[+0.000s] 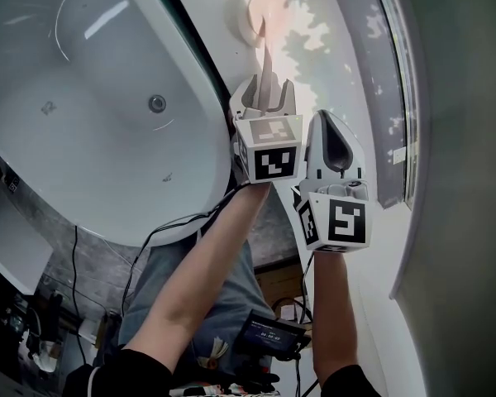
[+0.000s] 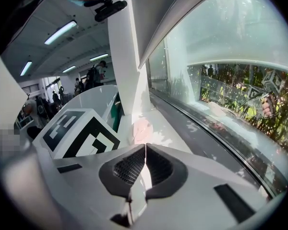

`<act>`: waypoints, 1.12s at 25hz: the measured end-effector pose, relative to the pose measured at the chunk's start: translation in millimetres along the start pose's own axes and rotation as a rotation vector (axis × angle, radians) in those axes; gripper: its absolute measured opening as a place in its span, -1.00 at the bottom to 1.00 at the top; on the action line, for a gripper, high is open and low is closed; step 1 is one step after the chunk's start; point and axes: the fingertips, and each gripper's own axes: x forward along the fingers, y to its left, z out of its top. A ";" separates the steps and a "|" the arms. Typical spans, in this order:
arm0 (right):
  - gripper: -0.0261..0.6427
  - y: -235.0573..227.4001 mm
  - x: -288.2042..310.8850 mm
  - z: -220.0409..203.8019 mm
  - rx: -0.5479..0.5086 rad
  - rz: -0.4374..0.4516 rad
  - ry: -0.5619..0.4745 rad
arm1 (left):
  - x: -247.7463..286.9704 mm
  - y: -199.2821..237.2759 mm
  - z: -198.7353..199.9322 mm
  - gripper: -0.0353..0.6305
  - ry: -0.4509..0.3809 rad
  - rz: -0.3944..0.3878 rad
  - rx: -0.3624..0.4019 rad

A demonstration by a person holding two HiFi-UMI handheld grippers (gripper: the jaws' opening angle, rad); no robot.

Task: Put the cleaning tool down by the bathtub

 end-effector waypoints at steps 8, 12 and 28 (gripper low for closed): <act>-0.84 -2.4 -3.9 3.3 0.005 -0.007 -0.006 | -14.9 -1.2 11.5 -0.22 -0.035 -0.010 -0.005; -0.84 -2.5 -5.2 2.6 0.015 -0.013 -0.008 | -29.5 -3.6 27.6 -0.25 -0.104 -0.034 -0.039; -0.84 8.6 -12.6 7.1 0.041 0.002 -0.018 | -69.8 -12.3 58.9 -0.84 -0.225 -0.174 -0.019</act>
